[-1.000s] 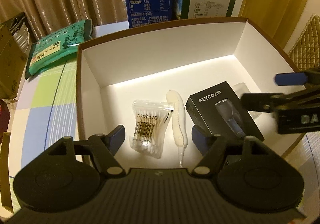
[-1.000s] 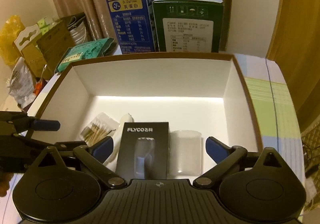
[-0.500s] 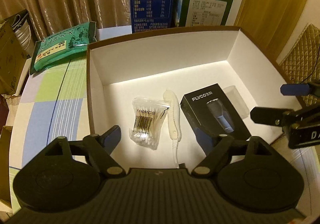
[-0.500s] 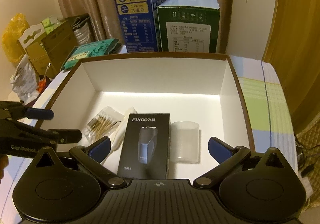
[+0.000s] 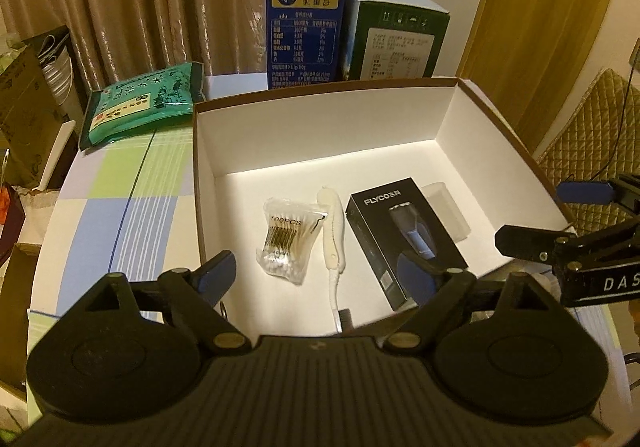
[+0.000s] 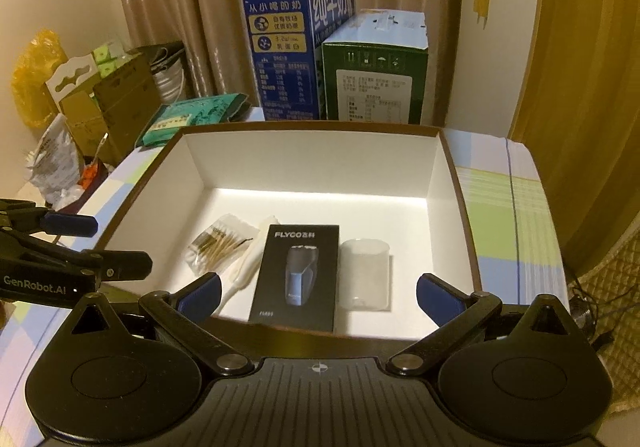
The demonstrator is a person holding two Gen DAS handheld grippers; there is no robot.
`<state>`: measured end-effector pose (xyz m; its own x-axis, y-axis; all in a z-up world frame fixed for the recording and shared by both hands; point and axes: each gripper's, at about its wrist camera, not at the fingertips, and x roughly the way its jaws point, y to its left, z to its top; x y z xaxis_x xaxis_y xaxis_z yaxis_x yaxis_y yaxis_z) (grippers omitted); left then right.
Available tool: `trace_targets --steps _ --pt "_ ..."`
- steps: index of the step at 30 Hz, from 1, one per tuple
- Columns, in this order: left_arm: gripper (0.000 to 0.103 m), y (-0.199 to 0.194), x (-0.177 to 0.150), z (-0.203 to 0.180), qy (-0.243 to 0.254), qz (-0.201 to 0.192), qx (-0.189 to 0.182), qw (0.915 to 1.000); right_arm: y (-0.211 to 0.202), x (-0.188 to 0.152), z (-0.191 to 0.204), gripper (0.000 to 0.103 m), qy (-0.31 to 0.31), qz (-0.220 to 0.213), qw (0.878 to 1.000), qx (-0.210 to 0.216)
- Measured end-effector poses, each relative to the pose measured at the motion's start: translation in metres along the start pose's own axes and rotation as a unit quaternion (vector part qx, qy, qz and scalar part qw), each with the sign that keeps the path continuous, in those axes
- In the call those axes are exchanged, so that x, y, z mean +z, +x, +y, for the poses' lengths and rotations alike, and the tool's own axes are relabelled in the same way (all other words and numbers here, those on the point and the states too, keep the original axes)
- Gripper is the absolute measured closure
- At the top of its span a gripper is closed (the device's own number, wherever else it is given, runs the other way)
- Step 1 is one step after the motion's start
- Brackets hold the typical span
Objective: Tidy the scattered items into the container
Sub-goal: 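Withdraw both tools from the box toward the items on the table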
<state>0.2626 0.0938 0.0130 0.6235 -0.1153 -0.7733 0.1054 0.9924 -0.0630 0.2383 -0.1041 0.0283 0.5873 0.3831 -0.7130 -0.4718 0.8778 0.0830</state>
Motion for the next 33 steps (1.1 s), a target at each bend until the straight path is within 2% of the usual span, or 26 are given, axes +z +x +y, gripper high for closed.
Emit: trace_targets --steps 11,33 --pt "0.017 -0.037 -0.021 -0.015 0.000 -0.012 -0.005 0.9999 -0.043 -0.020 0.010 0.002 -0.002 -0.025 1.000 0.003" --pt "0.015 -0.090 -0.071 -0.046 0.017 -0.018 -0.013 0.9996 -0.096 -0.072 0.030 0.002 -0.011 -0.021 1.000 0.014"
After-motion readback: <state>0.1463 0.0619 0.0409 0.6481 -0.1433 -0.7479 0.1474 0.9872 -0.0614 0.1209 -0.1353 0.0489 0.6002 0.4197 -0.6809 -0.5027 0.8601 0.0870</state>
